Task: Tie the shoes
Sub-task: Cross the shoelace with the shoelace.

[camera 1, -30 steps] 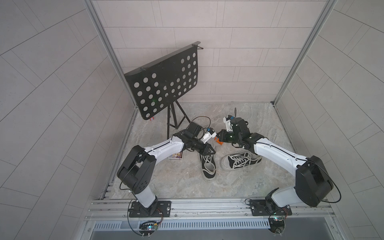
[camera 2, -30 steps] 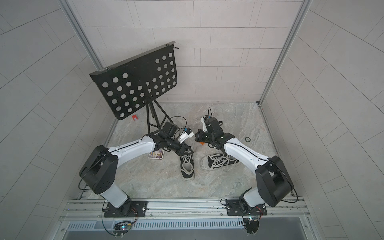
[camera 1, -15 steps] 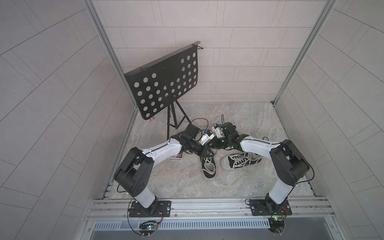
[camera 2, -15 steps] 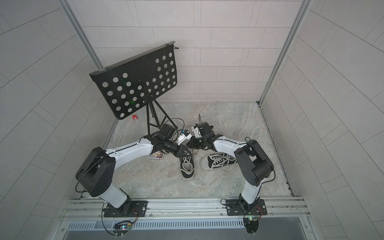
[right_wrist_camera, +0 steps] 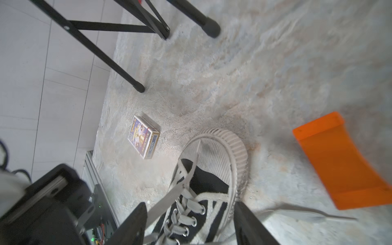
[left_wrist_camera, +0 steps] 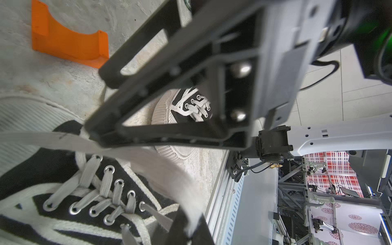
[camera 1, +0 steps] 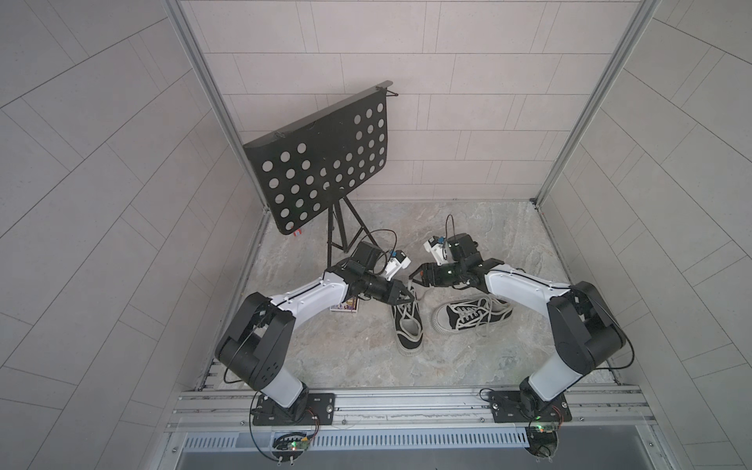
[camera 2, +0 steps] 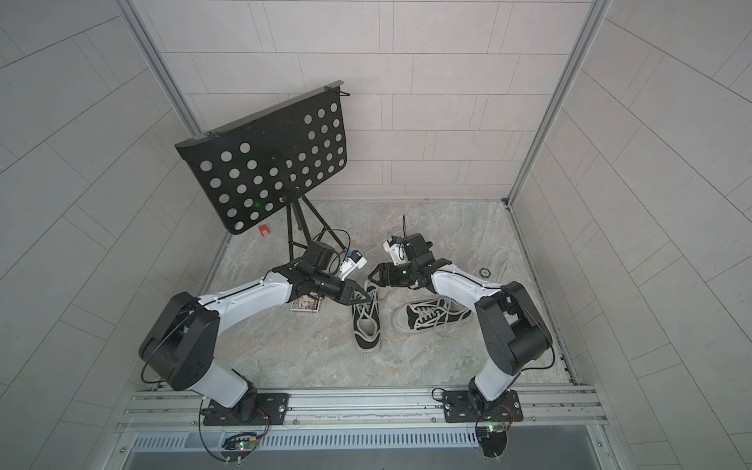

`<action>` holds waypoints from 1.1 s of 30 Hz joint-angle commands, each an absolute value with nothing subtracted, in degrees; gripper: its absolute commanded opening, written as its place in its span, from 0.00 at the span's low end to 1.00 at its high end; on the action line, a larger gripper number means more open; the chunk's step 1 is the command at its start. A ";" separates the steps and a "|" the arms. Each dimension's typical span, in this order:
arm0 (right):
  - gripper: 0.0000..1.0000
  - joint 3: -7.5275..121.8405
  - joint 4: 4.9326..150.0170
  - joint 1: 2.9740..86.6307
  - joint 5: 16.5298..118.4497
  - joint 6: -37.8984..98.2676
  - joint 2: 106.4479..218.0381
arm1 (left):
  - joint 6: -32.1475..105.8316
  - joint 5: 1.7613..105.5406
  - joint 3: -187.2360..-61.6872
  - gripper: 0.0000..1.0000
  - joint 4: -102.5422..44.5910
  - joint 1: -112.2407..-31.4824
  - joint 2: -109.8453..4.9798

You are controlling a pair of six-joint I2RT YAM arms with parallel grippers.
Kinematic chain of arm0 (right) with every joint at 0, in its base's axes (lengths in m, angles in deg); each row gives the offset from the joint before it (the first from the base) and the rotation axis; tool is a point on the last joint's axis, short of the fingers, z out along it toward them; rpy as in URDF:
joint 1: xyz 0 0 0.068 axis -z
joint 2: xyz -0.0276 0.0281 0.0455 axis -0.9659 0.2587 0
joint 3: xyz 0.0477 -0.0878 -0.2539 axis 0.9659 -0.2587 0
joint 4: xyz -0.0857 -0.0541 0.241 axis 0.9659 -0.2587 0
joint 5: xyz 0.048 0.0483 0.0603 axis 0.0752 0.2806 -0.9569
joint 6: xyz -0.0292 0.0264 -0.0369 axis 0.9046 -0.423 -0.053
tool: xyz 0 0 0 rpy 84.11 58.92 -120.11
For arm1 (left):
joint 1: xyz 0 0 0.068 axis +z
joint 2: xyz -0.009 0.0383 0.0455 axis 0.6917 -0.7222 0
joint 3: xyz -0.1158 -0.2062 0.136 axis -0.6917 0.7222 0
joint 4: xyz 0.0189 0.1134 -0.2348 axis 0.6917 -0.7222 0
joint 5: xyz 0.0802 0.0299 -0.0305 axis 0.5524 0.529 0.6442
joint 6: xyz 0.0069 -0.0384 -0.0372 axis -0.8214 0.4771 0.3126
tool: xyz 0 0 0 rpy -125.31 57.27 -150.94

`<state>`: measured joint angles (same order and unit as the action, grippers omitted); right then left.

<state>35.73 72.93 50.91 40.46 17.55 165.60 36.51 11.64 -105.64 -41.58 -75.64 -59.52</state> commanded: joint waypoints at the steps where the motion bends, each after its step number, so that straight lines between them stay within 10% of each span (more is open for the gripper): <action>1: 0.72 32.43 74.99 52.03 38.47 20.07 162.67 | 37.31 9.86 -105.06 0.11 -39.62 -75.33 -58.98; 14: 0.84 17.67 112.91 52.53 30.06 12.87 157.63 | 40.16 8.41 -104.71 0.11 -36.93 -74.35 -59.86; 33: 0.88 -0.38 125.76 39.13 58.78 36.89 154.24 | 42.30 7.48 -104.97 0.12 -35.20 -73.56 -61.98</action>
